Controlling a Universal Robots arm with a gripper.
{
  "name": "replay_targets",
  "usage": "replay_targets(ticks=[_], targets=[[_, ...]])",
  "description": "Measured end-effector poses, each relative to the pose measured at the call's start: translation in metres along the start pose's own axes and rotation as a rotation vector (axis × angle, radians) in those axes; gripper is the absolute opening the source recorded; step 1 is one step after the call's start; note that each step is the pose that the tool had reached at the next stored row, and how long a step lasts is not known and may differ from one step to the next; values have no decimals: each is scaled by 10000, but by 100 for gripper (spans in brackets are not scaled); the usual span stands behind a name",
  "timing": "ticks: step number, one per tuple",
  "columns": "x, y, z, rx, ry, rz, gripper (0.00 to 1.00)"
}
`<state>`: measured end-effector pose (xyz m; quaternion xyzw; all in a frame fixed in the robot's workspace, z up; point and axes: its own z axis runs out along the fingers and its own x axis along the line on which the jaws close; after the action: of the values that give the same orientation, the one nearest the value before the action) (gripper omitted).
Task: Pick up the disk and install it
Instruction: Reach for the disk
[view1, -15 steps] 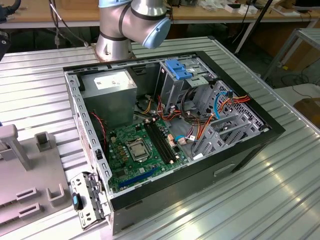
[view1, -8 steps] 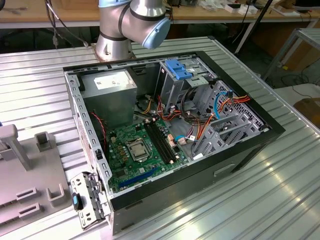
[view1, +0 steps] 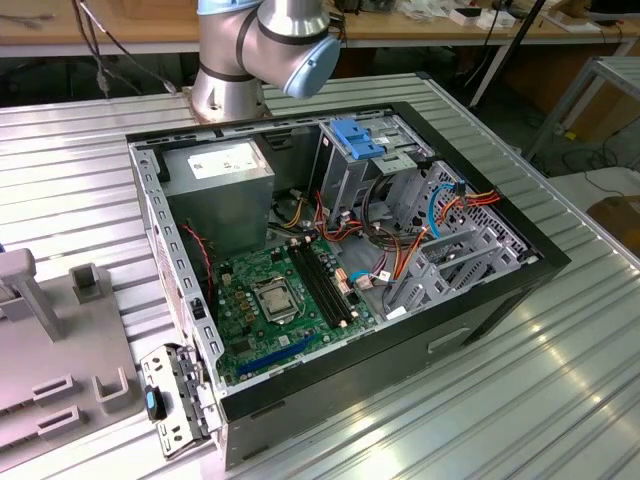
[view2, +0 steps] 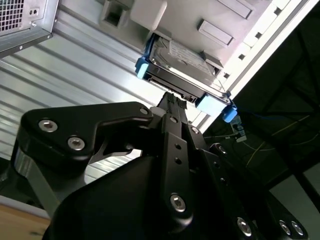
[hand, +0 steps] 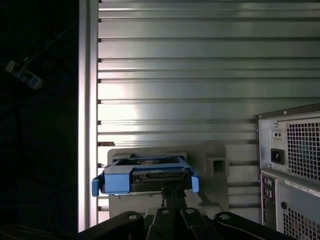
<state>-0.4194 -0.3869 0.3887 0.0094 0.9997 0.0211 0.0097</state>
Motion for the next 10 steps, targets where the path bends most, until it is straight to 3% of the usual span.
replay_targets(ticks=[6,10], targets=[[198,-85,4,0,0,1,11],[331,-100,4,0,6,0,11]])
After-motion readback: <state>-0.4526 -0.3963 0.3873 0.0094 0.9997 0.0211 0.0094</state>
